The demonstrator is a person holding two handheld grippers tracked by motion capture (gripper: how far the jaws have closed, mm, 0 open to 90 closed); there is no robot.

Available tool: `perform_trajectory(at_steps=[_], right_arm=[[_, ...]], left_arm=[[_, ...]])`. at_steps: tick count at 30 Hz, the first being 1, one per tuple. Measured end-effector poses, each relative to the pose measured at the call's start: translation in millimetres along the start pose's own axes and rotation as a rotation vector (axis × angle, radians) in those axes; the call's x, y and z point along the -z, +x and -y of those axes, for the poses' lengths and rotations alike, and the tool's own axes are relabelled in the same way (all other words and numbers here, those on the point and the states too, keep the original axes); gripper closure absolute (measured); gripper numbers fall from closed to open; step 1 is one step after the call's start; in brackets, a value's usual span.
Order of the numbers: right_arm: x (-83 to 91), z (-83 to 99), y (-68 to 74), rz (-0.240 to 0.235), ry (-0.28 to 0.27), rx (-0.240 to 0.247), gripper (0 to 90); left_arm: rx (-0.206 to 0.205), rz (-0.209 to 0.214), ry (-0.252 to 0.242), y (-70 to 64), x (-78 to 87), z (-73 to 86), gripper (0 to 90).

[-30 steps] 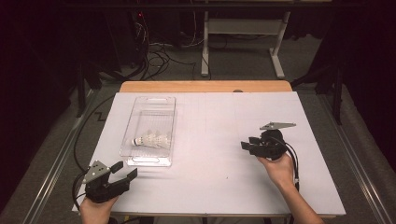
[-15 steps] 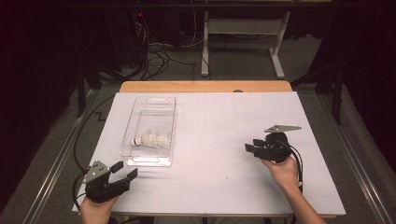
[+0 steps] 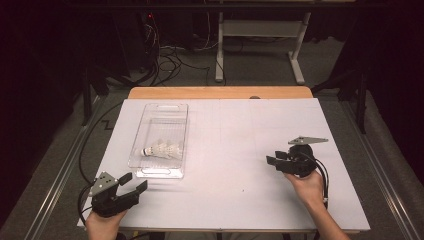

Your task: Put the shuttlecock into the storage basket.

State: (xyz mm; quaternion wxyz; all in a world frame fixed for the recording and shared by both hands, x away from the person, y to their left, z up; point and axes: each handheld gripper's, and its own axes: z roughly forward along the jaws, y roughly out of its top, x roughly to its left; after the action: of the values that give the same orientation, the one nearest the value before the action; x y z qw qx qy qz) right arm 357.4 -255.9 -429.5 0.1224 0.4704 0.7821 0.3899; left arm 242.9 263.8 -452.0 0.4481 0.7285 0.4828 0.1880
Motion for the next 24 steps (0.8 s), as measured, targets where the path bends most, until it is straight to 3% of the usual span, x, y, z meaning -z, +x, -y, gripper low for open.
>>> perform_trajectory(at_steps=[24], right_arm=[[13.5,16.8,-8.5,0.004,-0.03,-0.028,52.2]], left_arm=[[0.0,0.003,-0.001,0.6,0.2,-0.5,35.3]])
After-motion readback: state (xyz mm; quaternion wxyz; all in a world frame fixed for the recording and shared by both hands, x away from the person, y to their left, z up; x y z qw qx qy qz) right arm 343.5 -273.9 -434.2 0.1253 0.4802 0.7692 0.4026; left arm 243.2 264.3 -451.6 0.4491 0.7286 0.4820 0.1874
